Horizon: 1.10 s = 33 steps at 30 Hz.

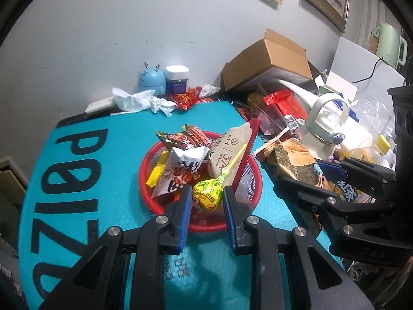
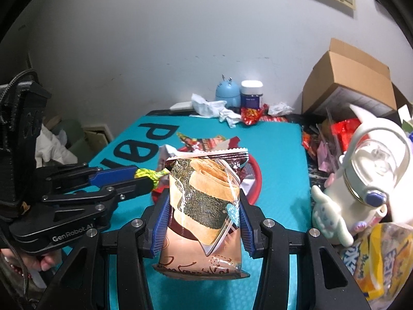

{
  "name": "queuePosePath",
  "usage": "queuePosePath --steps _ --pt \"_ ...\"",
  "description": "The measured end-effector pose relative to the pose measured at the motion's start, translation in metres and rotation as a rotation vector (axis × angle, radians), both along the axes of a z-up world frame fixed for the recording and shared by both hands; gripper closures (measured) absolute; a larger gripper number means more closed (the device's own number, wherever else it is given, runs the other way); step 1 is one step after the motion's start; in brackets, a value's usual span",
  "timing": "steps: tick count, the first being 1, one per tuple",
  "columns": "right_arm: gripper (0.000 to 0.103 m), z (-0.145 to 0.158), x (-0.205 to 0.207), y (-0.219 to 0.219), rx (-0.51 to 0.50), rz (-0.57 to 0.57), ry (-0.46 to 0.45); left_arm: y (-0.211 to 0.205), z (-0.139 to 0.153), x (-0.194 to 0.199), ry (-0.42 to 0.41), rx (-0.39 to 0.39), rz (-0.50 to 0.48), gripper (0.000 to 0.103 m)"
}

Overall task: Organize snacks
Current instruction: 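Carry the lollipop and brown packet over the red basket, then lower the lollipop into the basket and open the left gripper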

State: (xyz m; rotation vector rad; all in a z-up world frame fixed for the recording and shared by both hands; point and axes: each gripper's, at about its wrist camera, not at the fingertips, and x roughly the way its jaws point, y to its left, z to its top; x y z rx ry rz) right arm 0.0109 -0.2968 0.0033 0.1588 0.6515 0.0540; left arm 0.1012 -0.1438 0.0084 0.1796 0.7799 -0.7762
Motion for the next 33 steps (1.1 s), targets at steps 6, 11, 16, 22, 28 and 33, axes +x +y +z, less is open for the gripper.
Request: queuePosePath --steps 6,11,16,22,28,33 --pt "0.056 -0.012 0.011 -0.010 0.024 -0.012 0.030 -0.020 -0.025 0.016 0.070 0.021 -0.034 0.079" --pt "0.056 -0.019 0.014 -0.016 0.035 -0.016 0.050 -0.028 -0.048 0.025 0.136 0.046 -0.037 0.080" --pt "0.056 -0.022 0.015 -0.016 0.042 -0.010 0.059 -0.028 -0.054 0.024 0.162 0.040 -0.047 0.079" --pt "0.056 -0.020 0.014 -0.015 0.037 -0.002 0.052 -0.024 -0.049 0.022 0.160 0.057 -0.022 0.073" --pt "0.056 -0.016 0.007 -0.013 0.033 0.000 0.043 -0.015 -0.037 0.014 0.124 0.047 0.000 0.058" --pt "0.056 -0.010 0.002 -0.010 0.026 0.003 0.027 -0.009 -0.026 0.007 0.092 0.048 0.011 0.058"
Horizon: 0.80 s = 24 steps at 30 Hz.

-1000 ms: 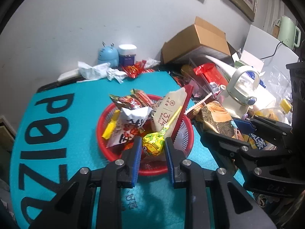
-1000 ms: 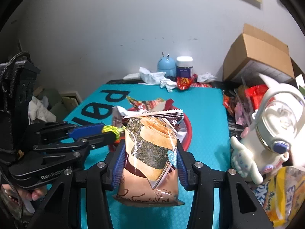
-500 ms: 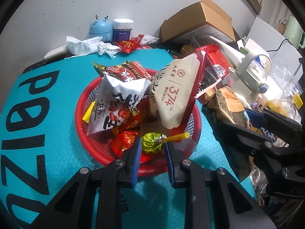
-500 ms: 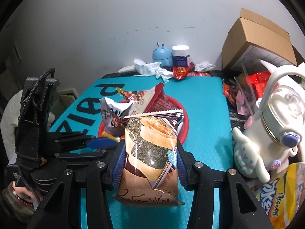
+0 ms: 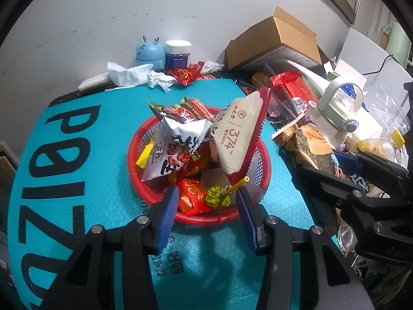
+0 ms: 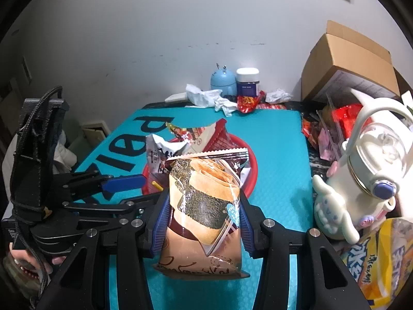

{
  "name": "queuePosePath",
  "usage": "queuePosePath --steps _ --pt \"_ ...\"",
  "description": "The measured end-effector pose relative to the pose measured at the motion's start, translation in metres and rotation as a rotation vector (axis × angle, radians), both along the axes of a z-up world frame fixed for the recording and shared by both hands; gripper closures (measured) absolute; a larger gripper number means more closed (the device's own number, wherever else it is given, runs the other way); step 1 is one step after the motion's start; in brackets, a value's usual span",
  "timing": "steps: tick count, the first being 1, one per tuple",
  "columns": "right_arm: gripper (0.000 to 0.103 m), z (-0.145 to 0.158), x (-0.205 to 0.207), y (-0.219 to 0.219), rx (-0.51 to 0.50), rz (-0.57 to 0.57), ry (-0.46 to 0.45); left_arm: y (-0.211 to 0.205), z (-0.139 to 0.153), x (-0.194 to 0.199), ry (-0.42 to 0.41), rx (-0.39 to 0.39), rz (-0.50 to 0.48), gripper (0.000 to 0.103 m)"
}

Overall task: Organize snacks
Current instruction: 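Lower the lollipop into the basket and open the left gripper, then lower the brown packet into the basket and open the right gripper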

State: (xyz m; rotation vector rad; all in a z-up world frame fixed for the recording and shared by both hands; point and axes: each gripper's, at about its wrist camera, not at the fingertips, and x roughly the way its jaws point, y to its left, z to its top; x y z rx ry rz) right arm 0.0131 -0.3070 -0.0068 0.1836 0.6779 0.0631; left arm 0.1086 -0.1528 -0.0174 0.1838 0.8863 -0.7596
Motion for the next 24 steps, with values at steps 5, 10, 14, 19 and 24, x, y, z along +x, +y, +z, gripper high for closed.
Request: queuePosePath --steps 5,10,14,19,24 --pt "0.056 0.011 -0.004 0.004 -0.008 0.010 -0.029 0.009 0.014 -0.005 -0.028 -0.021 0.013 0.058" --pt "0.056 0.026 -0.001 0.011 -0.021 0.026 -0.066 0.020 0.028 -0.005 -0.052 -0.041 0.049 0.058" --pt "0.055 0.034 0.009 0.018 -0.044 0.053 -0.093 0.029 0.035 -0.001 -0.071 -0.044 0.078 0.058" --pt "0.055 0.039 0.036 0.027 -0.074 0.074 -0.109 0.040 0.042 0.008 -0.094 -0.035 0.118 0.058" --pt "0.055 0.034 0.057 0.032 -0.062 0.103 -0.110 0.045 0.044 0.021 -0.111 -0.026 0.151 0.058"
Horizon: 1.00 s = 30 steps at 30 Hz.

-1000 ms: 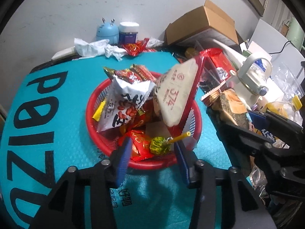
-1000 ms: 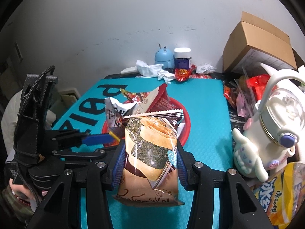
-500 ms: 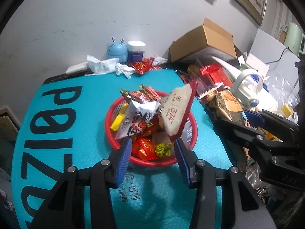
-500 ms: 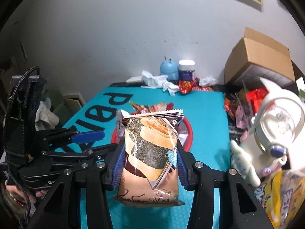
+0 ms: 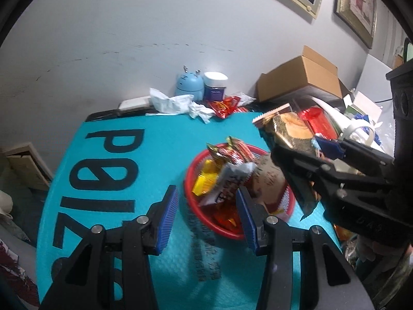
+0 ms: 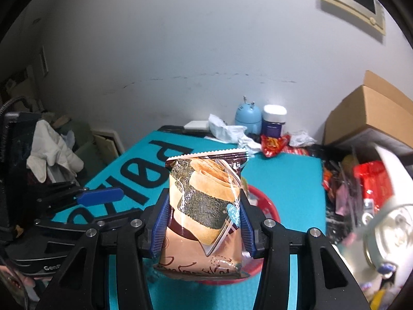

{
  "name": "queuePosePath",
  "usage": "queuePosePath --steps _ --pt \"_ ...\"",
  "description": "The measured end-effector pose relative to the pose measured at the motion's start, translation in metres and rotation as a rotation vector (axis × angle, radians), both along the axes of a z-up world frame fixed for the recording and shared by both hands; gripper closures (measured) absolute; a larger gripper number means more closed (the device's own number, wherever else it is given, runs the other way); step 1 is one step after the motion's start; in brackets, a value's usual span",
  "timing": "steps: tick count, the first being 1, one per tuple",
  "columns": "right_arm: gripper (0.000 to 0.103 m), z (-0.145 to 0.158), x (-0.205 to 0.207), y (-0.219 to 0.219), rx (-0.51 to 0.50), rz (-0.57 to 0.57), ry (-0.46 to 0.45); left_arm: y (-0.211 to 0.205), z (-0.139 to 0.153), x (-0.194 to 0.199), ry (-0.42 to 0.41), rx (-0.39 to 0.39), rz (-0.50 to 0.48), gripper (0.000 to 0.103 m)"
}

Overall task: Organize snacks
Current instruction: 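Lower the brown packet into the basket and open the right gripper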

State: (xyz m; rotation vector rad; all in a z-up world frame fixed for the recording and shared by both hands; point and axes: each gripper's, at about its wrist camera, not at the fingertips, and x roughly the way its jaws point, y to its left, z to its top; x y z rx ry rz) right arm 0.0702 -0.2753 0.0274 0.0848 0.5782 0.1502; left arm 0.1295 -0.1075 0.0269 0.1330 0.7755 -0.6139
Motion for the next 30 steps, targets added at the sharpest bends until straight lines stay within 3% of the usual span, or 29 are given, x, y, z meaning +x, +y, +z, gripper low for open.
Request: queuePosePath --steps 14,22,27,29,30 --pt "0.054 -0.046 0.024 -0.002 -0.010 0.006 0.052 -0.014 -0.030 0.019 0.058 0.044 -0.009 0.058" --pt "0.054 -0.046 0.022 -0.003 -0.025 0.006 0.045 -0.013 -0.041 0.023 0.088 0.043 -0.002 0.058" --pt "0.037 -0.040 0.029 -0.009 -0.030 -0.035 0.036 -0.011 -0.039 0.023 0.086 0.034 0.003 0.058" --pt "0.038 -0.038 0.036 -0.013 -0.033 -0.052 0.044 -0.012 -0.037 0.022 0.082 0.032 0.003 0.058" --pt "0.044 -0.038 0.040 -0.015 -0.036 -0.064 0.056 -0.012 -0.036 0.022 0.080 0.031 0.004 0.058"
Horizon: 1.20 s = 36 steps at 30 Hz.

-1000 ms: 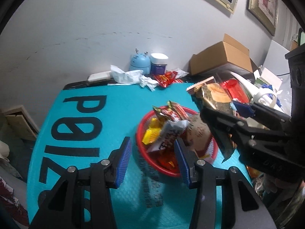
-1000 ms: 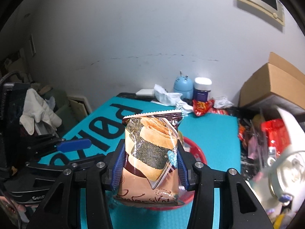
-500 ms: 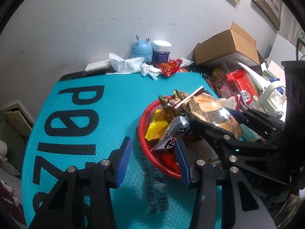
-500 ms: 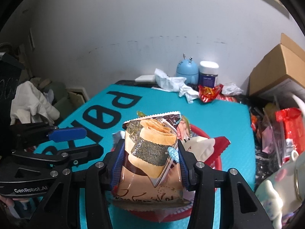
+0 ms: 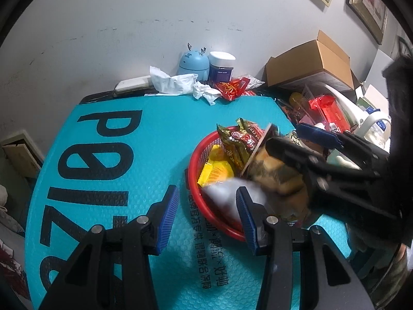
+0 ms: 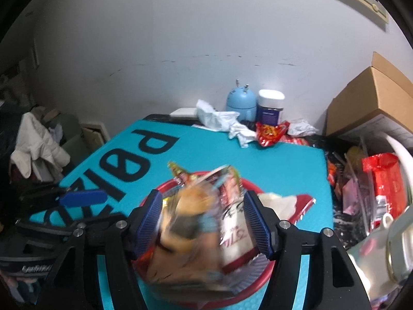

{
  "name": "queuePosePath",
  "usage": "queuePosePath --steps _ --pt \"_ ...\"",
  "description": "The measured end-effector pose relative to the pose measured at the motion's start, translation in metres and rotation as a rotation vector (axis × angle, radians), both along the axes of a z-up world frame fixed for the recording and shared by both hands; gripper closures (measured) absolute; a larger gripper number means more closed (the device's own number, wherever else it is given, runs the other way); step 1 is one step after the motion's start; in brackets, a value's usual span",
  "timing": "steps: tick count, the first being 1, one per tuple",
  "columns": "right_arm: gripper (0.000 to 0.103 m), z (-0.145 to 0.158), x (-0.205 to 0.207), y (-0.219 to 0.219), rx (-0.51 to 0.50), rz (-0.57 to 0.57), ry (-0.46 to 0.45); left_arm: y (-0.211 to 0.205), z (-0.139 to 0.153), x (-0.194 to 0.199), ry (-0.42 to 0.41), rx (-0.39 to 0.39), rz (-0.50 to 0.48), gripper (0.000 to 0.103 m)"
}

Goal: Organize snacks

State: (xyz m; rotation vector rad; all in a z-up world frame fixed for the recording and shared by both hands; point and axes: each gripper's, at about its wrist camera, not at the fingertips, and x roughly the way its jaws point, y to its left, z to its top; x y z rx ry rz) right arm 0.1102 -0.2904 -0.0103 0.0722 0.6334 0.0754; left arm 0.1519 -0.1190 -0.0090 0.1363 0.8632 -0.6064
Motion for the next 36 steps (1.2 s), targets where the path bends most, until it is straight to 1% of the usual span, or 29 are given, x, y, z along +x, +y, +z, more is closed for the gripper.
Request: queuePosePath --steps 2,6,12,15,19,23,25,27,29,32,33,35,36 --pt "0.052 0.000 0.006 -0.002 -0.001 -0.005 0.018 0.000 0.001 0.000 0.000 -0.003 0.001 0.058" --pt "0.052 -0.001 0.009 -0.001 -0.013 -0.005 0.027 0.000 -0.001 0.001 0.006 -0.003 0.003 0.058" --pt "0.052 0.002 0.000 -0.001 0.008 -0.002 0.024 0.000 -0.002 0.000 0.015 -0.011 -0.002 0.058" --pt "0.051 0.003 -0.004 -0.001 0.012 -0.001 0.036 0.000 0.002 -0.003 0.004 -0.011 -0.006 0.058" --pt "0.051 0.008 -0.014 0.000 0.013 0.000 0.036 0.000 0.013 -0.010 -0.036 -0.008 -0.003 0.058" --pt "0.046 0.020 -0.029 0.000 0.020 0.004 0.012 0.000 0.026 -0.017 -0.074 -0.016 -0.005 0.058" --pt "0.046 0.027 -0.037 0.001 0.013 0.005 -0.002 0.000 0.033 -0.022 -0.096 -0.021 -0.007 0.058" --pt "0.041 0.035 -0.046 0.002 0.003 0.003 -0.019 0.000 0.042 -0.029 -0.123 -0.026 -0.009 0.058" --pt "0.040 0.043 -0.055 0.003 -0.003 -0.002 -0.036 0.000 0.048 -0.035 -0.148 -0.028 -0.005 0.058" --pt "0.032 0.053 -0.068 0.003 -0.011 -0.010 -0.059 0.002 0.057 -0.044 -0.171 -0.033 -0.004 0.058" --pt "0.031 0.057 -0.074 0.004 -0.016 -0.012 -0.072 0.003 0.060 -0.046 -0.175 -0.036 -0.002 0.057" --pt "0.031 0.064 -0.082 0.004 -0.022 -0.016 -0.089 0.005 0.066 -0.051 -0.185 -0.042 0.003 0.049" --pt "0.028 0.068 -0.088 0.005 -0.027 -0.019 -0.102 0.006 0.068 -0.054 -0.192 -0.047 0.007 0.039"
